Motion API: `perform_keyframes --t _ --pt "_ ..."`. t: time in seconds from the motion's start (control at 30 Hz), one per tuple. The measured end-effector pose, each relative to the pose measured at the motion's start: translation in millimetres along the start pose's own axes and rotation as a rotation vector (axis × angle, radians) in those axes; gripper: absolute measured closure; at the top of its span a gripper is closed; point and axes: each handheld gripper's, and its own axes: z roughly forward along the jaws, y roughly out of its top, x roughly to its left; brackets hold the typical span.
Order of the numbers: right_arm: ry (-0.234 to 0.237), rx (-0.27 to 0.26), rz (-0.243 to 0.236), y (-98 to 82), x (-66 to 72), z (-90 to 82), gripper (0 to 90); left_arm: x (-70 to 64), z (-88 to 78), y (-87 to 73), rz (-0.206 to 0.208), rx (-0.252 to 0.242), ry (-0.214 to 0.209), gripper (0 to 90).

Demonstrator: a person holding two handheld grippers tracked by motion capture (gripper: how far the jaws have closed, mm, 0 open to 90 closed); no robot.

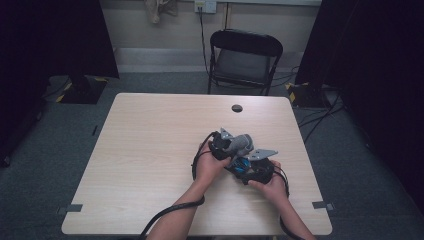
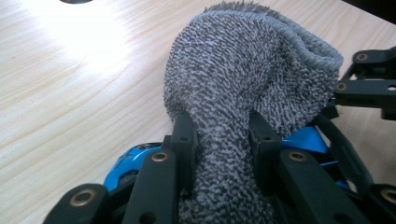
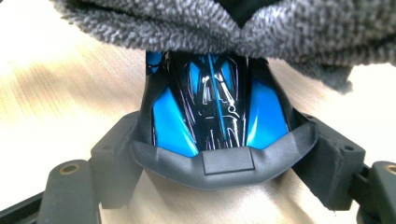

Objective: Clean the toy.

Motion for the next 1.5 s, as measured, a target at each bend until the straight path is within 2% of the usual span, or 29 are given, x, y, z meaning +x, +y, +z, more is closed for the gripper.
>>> perform_keyframes --t 0.17,0.6,0.97,1.23,1.43,1.5 --pt "0.000 0.000 0.000 0.0 0.0 0.0 23.5 7.9 -1.0 -3.8 -0.032 -0.014 0.001 69.3" --pt "0.000 0.000 0.001 0.0 0.0 0.0 23.5 20.6 -2.3 -8.7 -0.037 -0.016 0.042 69.1" --pt "0.001 0.000 0.001 0.0 0.0 0.0 23.5 32.5 -5.2 -14.1 -0.060 -0.013 0.068 69.0" --pt "0.000 0.000 0.001 0.0 0.0 0.0 23.5 41.2 -8.2 -18.4 -0.054 0.002 0.099 69.0" --pt "0.000 0.000 0.001 0.0 0.0 0.0 23.5 45.8 -9.5 -21.0 -0.073 -0.002 0.100 68.9" --pt "0.000 0.000 0.001 0.0 0.0 0.0 23.5 47.2 -9.9 -22.0 -0.069 0.002 0.122 68.8"
